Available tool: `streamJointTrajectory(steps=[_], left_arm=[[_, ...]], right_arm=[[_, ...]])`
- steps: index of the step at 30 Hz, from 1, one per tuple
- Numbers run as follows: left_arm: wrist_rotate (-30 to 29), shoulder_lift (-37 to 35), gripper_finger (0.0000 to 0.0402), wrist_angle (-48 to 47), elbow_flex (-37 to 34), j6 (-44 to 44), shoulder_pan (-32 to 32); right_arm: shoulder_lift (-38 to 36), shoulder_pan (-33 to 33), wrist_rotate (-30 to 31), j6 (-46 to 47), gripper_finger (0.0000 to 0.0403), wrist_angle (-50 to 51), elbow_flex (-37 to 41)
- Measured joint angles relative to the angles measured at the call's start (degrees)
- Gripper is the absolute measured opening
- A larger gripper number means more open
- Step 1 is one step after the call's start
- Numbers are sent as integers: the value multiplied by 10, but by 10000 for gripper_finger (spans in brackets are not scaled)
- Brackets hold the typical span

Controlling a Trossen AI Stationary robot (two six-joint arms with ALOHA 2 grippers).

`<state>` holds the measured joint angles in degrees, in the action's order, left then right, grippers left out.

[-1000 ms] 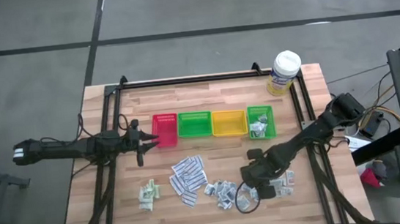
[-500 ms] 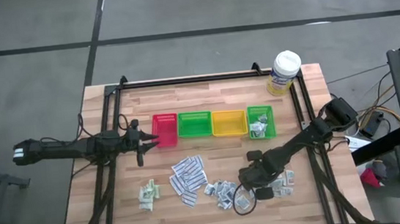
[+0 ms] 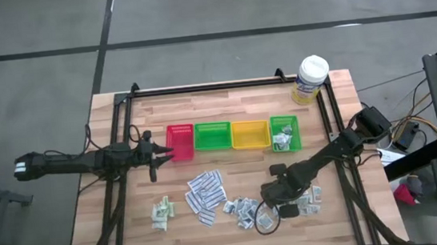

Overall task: Pick & Place First Aid Supplies
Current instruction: Put the blue alcohol pad into the right green bin

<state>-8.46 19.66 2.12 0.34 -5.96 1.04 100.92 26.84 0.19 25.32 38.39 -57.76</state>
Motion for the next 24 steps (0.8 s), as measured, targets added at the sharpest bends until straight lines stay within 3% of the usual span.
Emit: streamJointTrajectory(steps=[14, 24], left_arm=[[0, 0, 113, 0, 0, 0, 0], [0, 0, 113, 0, 0, 0, 0]], right_arm=[[-19, 0, 0, 0, 9, 2, 0], [-21, -8, 48, 2, 9, 2, 0]])
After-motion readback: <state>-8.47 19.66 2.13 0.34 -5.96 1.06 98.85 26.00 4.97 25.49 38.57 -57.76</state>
